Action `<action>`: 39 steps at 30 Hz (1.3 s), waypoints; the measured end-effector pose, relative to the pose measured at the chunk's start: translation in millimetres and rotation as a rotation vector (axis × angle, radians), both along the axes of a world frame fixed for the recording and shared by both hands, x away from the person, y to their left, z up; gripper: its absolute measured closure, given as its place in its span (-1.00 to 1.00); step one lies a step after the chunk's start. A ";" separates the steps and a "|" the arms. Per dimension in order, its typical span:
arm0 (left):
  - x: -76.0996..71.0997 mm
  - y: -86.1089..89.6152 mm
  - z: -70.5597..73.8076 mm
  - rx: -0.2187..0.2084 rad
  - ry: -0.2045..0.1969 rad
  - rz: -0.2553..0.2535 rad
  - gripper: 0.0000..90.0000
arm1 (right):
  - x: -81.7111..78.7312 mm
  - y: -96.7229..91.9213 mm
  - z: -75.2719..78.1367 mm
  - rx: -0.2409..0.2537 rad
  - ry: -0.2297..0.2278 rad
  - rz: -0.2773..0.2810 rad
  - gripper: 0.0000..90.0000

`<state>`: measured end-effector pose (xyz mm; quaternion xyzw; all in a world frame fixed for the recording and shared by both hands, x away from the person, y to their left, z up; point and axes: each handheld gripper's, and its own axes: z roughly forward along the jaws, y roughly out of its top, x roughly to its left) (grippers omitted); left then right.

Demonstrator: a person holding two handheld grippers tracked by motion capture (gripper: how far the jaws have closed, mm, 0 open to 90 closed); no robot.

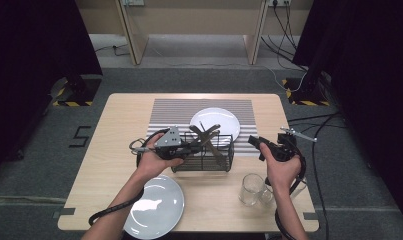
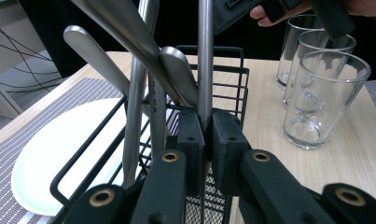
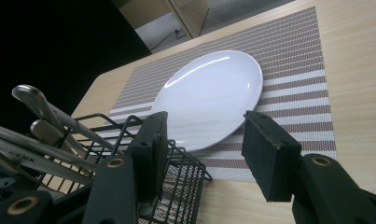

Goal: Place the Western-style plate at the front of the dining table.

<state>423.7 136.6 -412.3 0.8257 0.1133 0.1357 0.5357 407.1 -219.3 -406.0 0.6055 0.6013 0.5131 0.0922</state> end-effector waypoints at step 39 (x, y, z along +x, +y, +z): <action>-5.8 0.2 12.6 -0.039 -0.039 -0.014 0.84 | 0.5 -0.4 -0.8 -0.001 0.000 0.001 0.12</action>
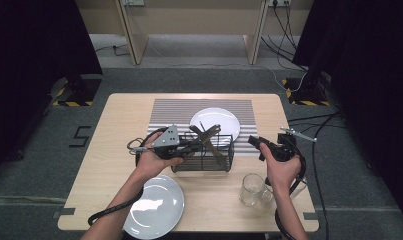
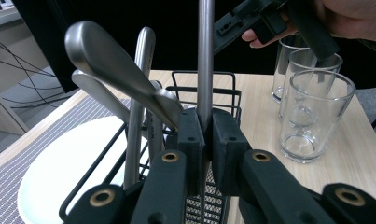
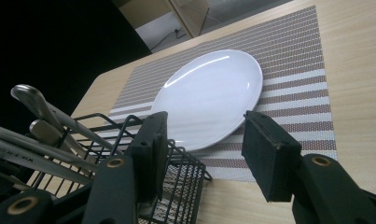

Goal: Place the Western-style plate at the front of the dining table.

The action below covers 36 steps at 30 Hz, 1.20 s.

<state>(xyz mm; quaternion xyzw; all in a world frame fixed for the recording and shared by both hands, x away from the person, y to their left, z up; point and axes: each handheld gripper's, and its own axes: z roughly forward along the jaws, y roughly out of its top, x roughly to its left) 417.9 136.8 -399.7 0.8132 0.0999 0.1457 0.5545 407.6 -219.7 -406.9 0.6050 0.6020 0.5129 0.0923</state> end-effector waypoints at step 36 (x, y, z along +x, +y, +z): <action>2.2 1.0 12.2 -0.032 -0.014 -0.016 0.84 | 1.2 0.2 -1.8 0.001 0.006 0.004 0.12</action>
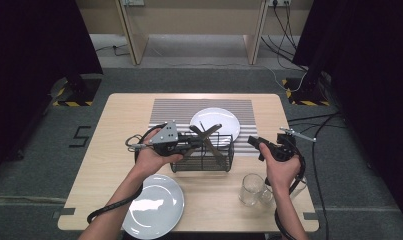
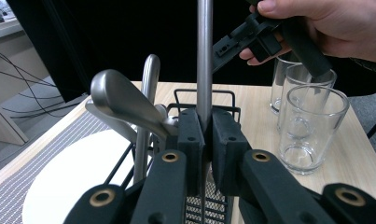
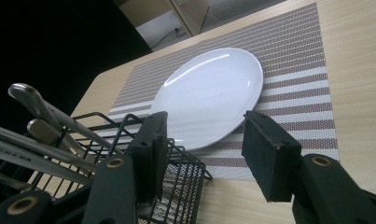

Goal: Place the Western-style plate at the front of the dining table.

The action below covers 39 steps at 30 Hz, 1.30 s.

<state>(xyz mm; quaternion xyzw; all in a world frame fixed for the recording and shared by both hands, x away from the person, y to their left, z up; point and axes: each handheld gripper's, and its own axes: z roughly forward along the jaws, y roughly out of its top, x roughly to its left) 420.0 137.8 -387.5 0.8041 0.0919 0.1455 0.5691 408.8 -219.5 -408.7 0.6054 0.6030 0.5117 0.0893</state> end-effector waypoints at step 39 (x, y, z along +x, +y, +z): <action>1.1 2.7 14.7 -0.027 -0.025 0.004 0.84 | 0.0 -1.2 0.0 -0.001 0.000 -0.004 0.12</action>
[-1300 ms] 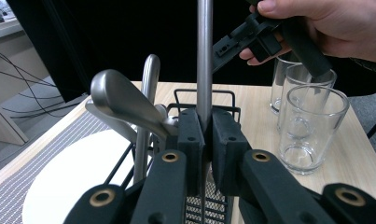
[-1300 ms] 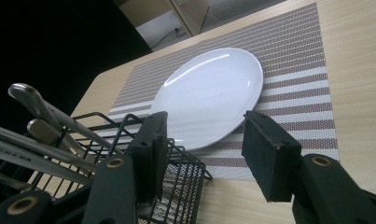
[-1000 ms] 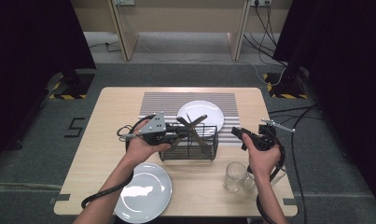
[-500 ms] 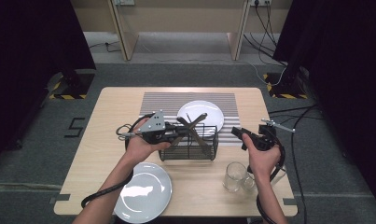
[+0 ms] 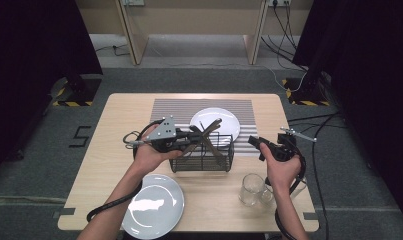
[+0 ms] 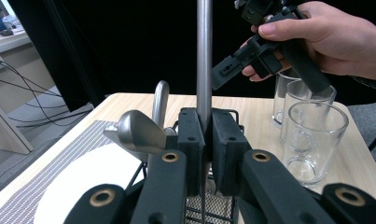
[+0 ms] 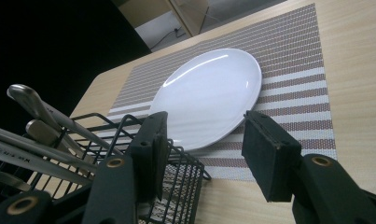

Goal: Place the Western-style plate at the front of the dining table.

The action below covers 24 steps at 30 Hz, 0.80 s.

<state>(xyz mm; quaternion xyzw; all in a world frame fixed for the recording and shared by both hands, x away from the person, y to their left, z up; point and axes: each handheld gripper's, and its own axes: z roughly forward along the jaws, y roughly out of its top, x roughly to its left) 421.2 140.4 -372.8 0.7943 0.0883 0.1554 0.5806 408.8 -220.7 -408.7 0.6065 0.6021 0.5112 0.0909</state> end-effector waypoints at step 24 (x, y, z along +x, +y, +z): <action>-0.8 4.7 11.3 -0.035 -0.015 0.004 0.84 | -0.1 -0.6 0.0 0.003 0.001 -0.001 0.12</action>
